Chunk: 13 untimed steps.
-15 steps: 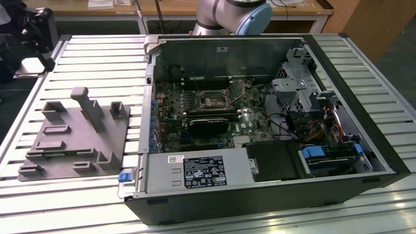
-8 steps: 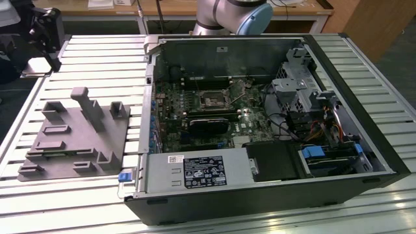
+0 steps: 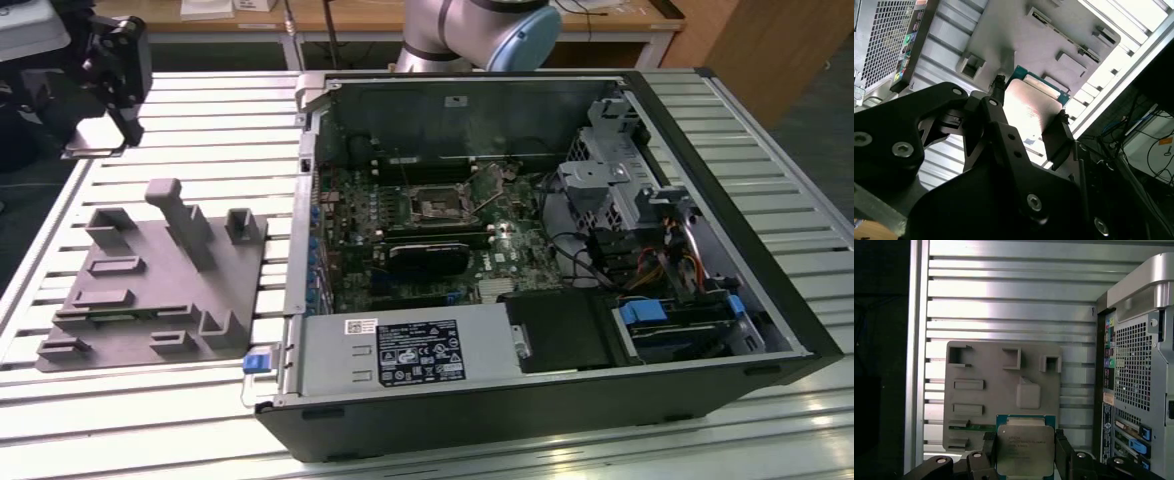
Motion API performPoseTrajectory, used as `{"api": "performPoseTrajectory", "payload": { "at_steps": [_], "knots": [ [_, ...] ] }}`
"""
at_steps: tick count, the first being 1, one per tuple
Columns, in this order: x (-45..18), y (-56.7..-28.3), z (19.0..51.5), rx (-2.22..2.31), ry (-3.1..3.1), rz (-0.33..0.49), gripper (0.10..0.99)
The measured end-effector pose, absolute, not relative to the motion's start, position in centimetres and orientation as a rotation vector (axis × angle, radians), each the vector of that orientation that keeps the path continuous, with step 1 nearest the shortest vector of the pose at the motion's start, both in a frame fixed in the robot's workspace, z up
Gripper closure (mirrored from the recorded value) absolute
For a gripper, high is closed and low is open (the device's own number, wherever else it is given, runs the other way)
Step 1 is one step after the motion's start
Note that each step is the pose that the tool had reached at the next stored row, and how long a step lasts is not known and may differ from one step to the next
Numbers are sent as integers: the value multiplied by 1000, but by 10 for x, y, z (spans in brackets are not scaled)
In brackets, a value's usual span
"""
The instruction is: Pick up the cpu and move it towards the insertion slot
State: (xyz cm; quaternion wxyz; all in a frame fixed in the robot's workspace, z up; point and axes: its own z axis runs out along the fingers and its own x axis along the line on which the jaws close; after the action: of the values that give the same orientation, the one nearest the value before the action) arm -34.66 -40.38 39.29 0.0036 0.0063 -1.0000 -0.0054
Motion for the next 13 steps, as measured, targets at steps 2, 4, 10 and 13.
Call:
{"api": "performPoseTrajectory", "payload": {
  "at_steps": [2, 4, 10, 13],
  "knots": [
    [-344, -404, 393, 20, -3134, -17, 541],
    [-341, -404, 393, 20, -3134, -17, 541],
    [-333, -404, 393, 20, -3134, -17, 541],
    [-328, -404, 393, 20, -3134, -17, 541]
  ]
}}
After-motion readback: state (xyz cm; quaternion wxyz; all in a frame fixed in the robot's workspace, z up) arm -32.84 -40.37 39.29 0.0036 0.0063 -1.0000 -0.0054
